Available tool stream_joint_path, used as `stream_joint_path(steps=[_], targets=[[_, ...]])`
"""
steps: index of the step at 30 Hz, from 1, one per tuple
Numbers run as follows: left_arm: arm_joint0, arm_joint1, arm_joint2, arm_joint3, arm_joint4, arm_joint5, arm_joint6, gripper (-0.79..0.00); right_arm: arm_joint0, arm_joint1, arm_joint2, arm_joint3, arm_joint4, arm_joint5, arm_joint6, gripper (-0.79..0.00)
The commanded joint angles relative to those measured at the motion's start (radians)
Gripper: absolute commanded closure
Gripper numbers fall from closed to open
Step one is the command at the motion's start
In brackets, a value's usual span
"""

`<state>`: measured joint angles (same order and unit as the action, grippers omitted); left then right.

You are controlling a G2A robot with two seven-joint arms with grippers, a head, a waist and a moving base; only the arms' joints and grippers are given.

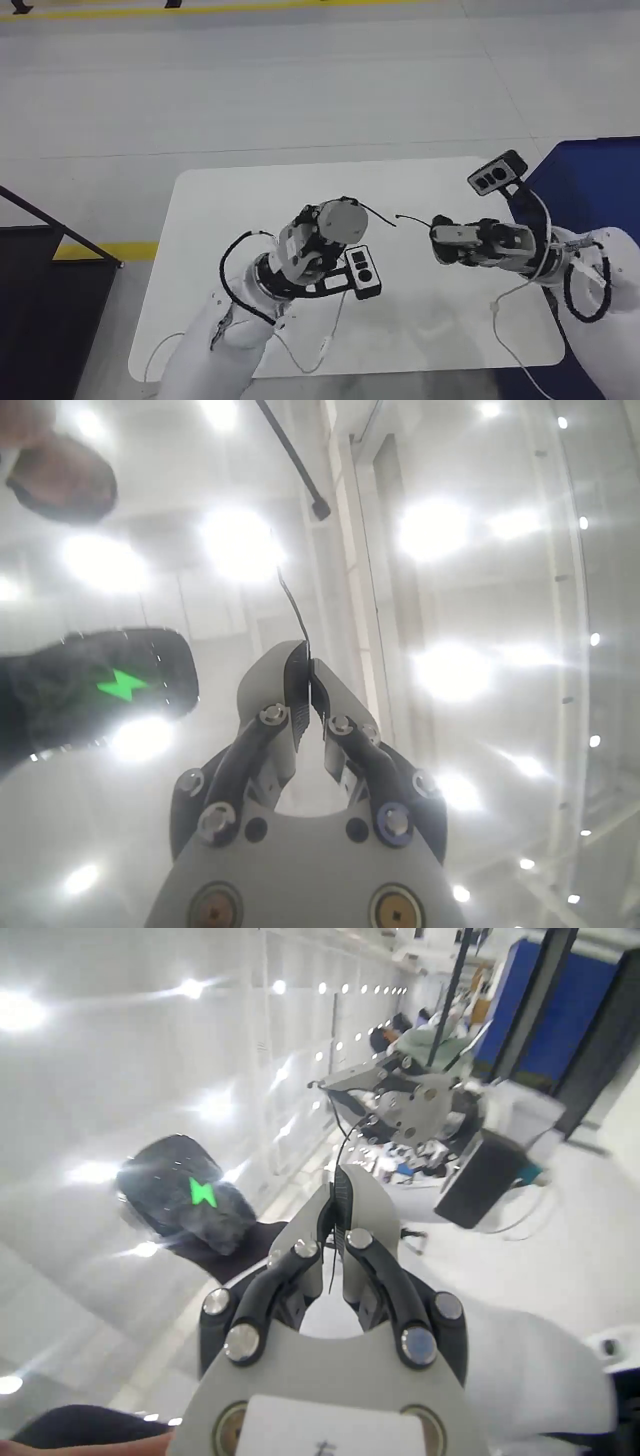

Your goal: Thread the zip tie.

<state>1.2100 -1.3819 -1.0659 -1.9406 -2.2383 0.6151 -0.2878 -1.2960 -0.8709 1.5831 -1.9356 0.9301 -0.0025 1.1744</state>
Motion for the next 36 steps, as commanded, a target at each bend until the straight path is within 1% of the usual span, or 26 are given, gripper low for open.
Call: stream_joint_path(steps=[1,3,5,7,19,20,21,22,23,25,27,31,36], targets=[[0.007,0.004,-0.025,-0.034,0.119,-0.055,0.038,0.0,-0.017,0.001,0.035,0.036,-0.115,-0.165,0.024,0.0],[0.02,0.004,-0.028,-0.067,0.143,-0.099,0.061,0.0,-0.028,0.0,0.049,0.072,-0.142,-0.234,0.025,0.0],[0.015,0.004,-0.02,-0.087,0.191,-0.133,0.126,0.0,-0.024,0.001,0.061,0.086,-0.205,-0.306,0.053,0.0],[0.005,0.001,-0.006,-0.094,0.203,-0.155,0.138,0.0,-0.012,0.001,0.078,0.102,-0.269,-0.405,0.061,0.0],[0.005,0.001,-0.006,-0.094,0.203,-0.155,0.138,0.0,-0.012,0.001,0.078,0.1,-0.287,-0.42,0.062,0.0],[0.011,0.001,0.004,-0.099,0.203,-0.146,0.137,0.0,-0.018,0.003,0.08,0.074,-0.366,-0.463,0.088,0.0],[0.01,0.002,0.013,-0.098,0.239,-0.136,0.161,0.0,-0.034,0.003,0.08,0.059,-0.405,-0.513,0.089,0.0],[0.007,0.003,0.019,-0.105,0.288,-0.136,0.177,0.0,-0.059,0.0,0.075,0.059,-0.385,-0.538,0.07,0.0],[0.008,0.003,0.031,-0.112,0.316,-0.136,0.167,0.0,-0.081,-0.001,0.071,0.054,-0.364,-0.545,0.066,0.0],[0.008,0.001,0.058,-0.109,0.359,-0.129,0.153,0.0,-0.103,-0.001,0.095,0.049,-0.397,-0.599,0.044,0.0],[0.004,-0.002,0.08,-0.098,0.385,-0.14,0.143,0.0,-0.116,-0.003,0.111,0.058,-0.362,-0.613,0.002,0.0],[-0.027,-0.009,0.105,-0.064,0.432,-0.162,0.145,0.0,-0.121,-0.003,0.124,0.05,-0.356,-0.647,-0.003,0.0],[-0.061,-0.017,0.11,-0.045,0.429,-0.193,0.14,0.0,-0.12,0.0,0.118,0.046,-0.389,-0.647,-0.004,0.0]])
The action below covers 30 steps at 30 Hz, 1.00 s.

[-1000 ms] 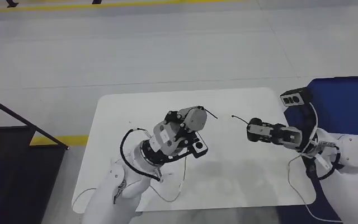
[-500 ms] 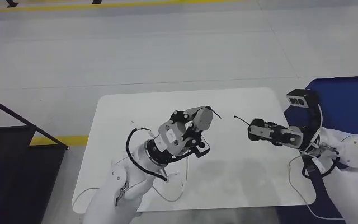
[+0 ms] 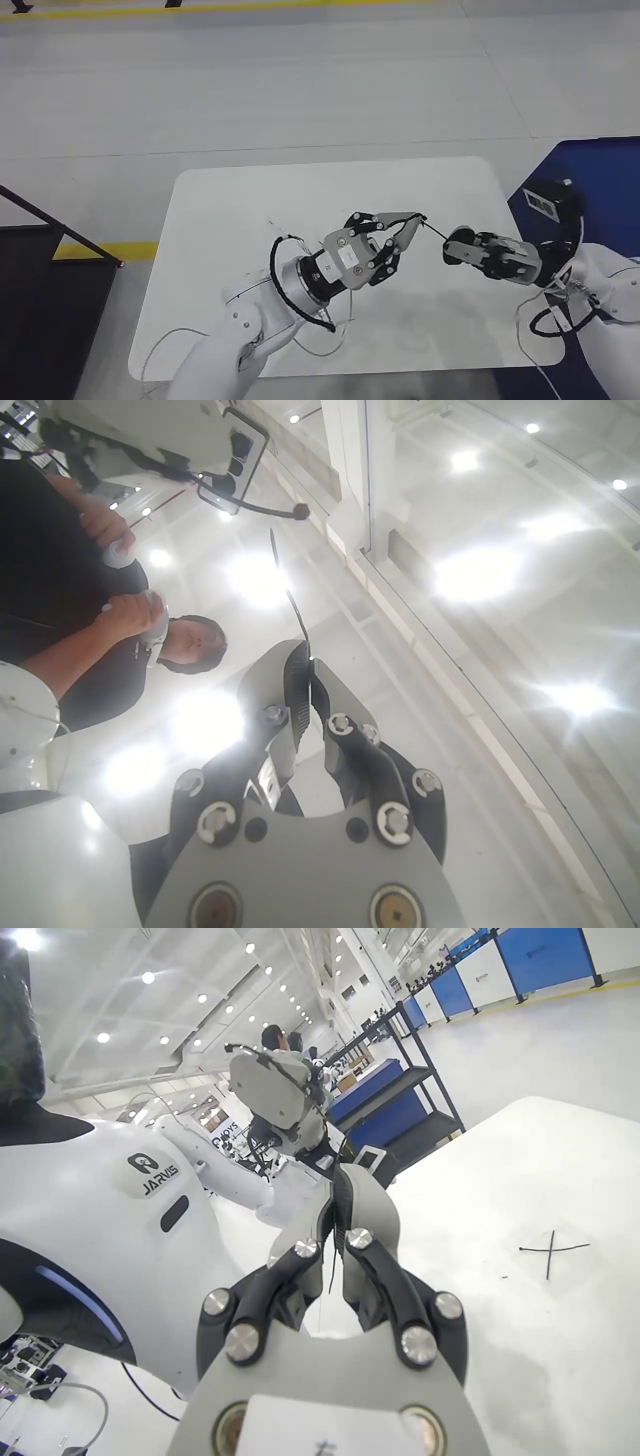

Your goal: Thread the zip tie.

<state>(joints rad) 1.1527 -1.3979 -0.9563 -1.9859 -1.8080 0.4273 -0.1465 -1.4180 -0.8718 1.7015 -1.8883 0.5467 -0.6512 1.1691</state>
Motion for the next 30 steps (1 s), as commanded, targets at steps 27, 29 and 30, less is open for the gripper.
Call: stream_joint_path(steps=[27,29,30], targets=[[0.016,-0.011,-0.012,0.017,-0.02,0.0,0.047,0.0,0.002,0.001,0.0,-0.001,-0.006,0.002,0.002,0.0],[0.018,-0.012,-0.009,0.019,-0.022,0.005,0.06,0.0,0.002,0.001,0.0,-0.001,-0.006,0.002,0.002,0.0],[0.019,-0.012,-0.007,0.021,-0.021,0.011,0.07,0.0,0.002,0.001,0.0,-0.001,-0.006,0.002,0.002,0.0]])
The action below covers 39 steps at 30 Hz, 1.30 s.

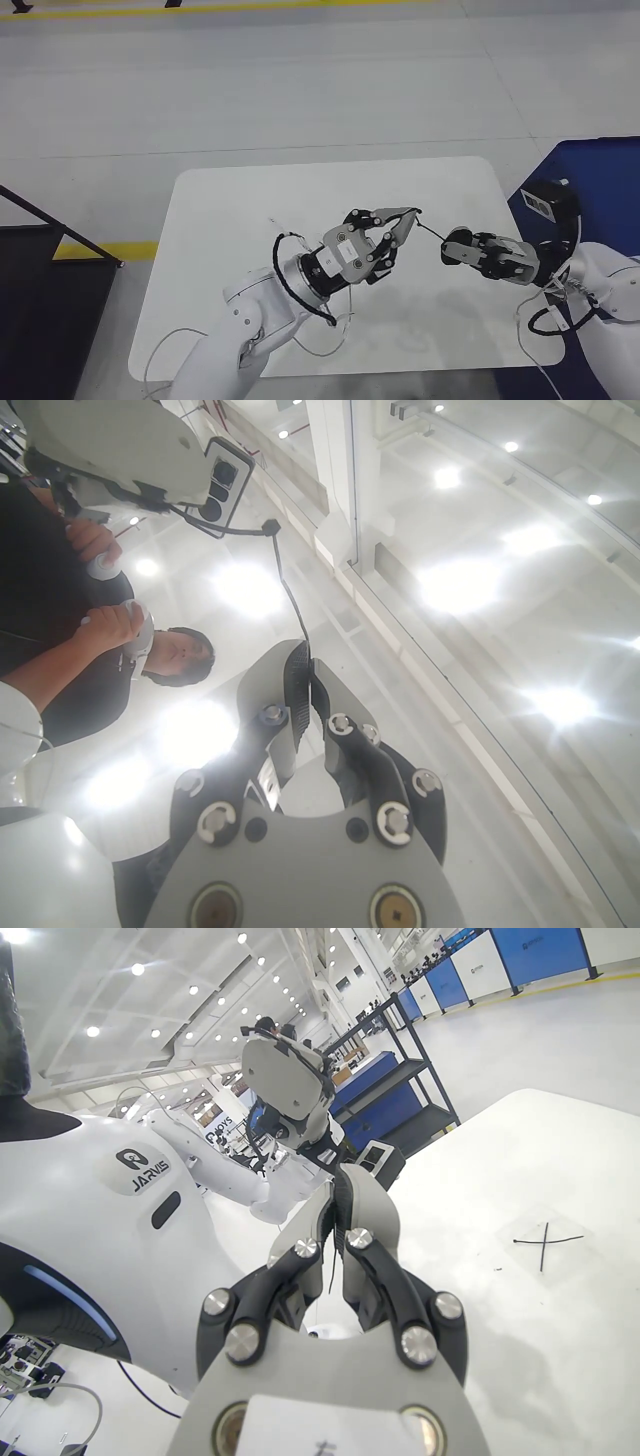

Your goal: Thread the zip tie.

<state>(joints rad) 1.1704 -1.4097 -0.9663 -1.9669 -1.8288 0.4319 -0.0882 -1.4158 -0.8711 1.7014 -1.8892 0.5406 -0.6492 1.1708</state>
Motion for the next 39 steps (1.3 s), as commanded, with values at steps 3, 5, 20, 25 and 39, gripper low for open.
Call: stream_joint_path(steps=[3,5,20,25,39], targets=[[0.004,-0.001,0.002,0.0,-0.009,0.01,0.027,0.0,0.0,0.0,0.0,0.0,0.0,0.0,0.0,0.0],[0.005,-0.001,0.001,-0.002,-0.014,0.008,0.034,0.0,0.0,0.0,0.0,0.0,0.0,0.0,0.0,0.0],[-0.023,-0.009,-0.038,0.032,-0.493,0.009,0.331,0.0,0.0,0.0,0.0,0.0,0.0,0.0,0.0,0.0],[-0.046,-0.011,-0.049,0.047,-0.611,-0.014,0.393,0.0,0.0,0.0,0.0,0.0,0.0,0.0,0.0,0.0],[-0.042,-0.013,-0.088,0.004,-0.693,-0.058,0.364,0.0,-0.015,-0.003,-0.008,-0.031,-0.045,0.013,-0.054,0.0]])
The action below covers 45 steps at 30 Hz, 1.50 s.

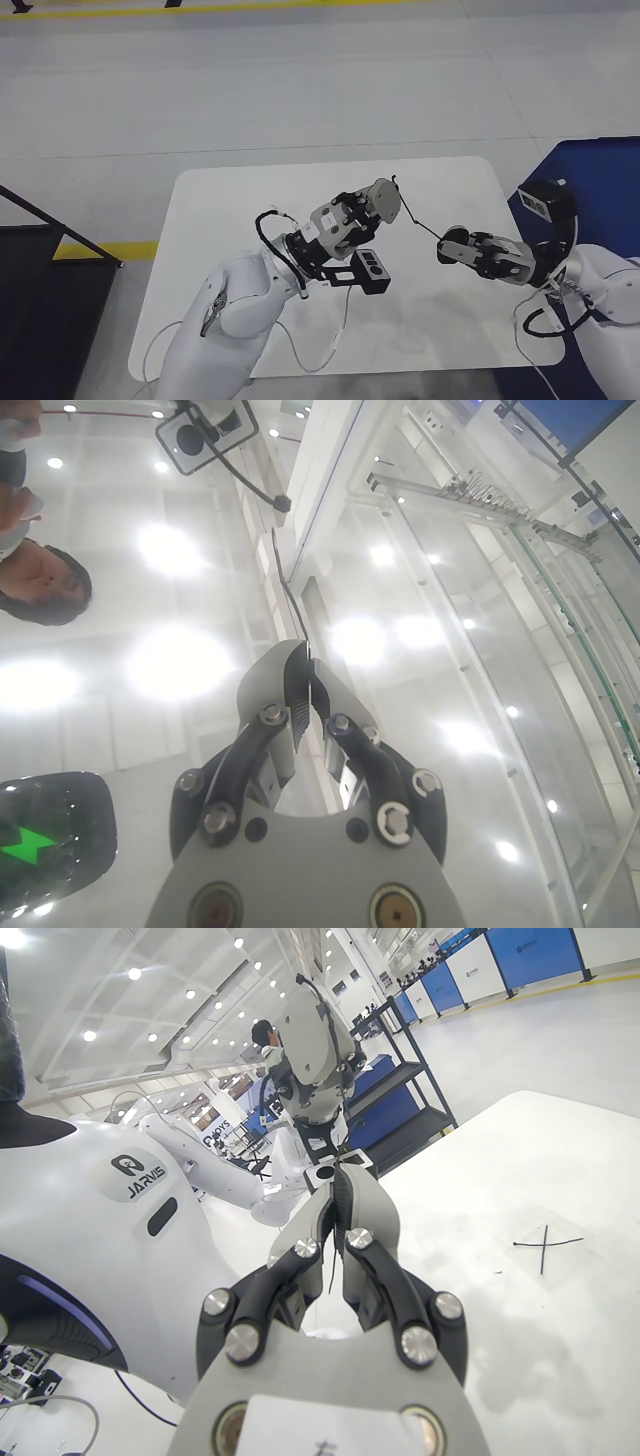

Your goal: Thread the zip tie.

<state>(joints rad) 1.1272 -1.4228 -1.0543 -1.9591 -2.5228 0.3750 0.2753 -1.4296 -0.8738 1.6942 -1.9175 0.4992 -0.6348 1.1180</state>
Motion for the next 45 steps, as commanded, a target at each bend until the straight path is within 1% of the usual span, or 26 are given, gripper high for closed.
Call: stream_joint_path(steps=[1,9,14,37,45], targets=[[0.0,0.0,0.001,-0.004,0.007,-0.001,0.002,0.0,-0.002,0.0,-0.001,-0.004,-0.005,-0.003,-0.003,0.0],[-0.004,-0.001,0.002,0.016,0.038,-0.002,-0.019,0.0,-0.003,0.0,-0.002,-0.005,-0.007,-0.004,-0.005,0.0],[-0.005,-0.001,0.004,0.02,0.042,0.004,-0.012,0.0,-0.003,0.0,-0.002,-0.005,-0.007,-0.004,-0.005,0.0],[0.003,-0.003,0.003,0.003,0.039,0.013,-0.024,0.0,-0.003,0.0,-0.002,-0.005,-0.007,-0.004,-0.005,0.0],[0.003,-0.004,0.009,0.017,0.054,0.012,-0.028,0.0,-0.003,0.0,-0.002,-0.005,-0.007,-0.004,-0.005,0.0]])
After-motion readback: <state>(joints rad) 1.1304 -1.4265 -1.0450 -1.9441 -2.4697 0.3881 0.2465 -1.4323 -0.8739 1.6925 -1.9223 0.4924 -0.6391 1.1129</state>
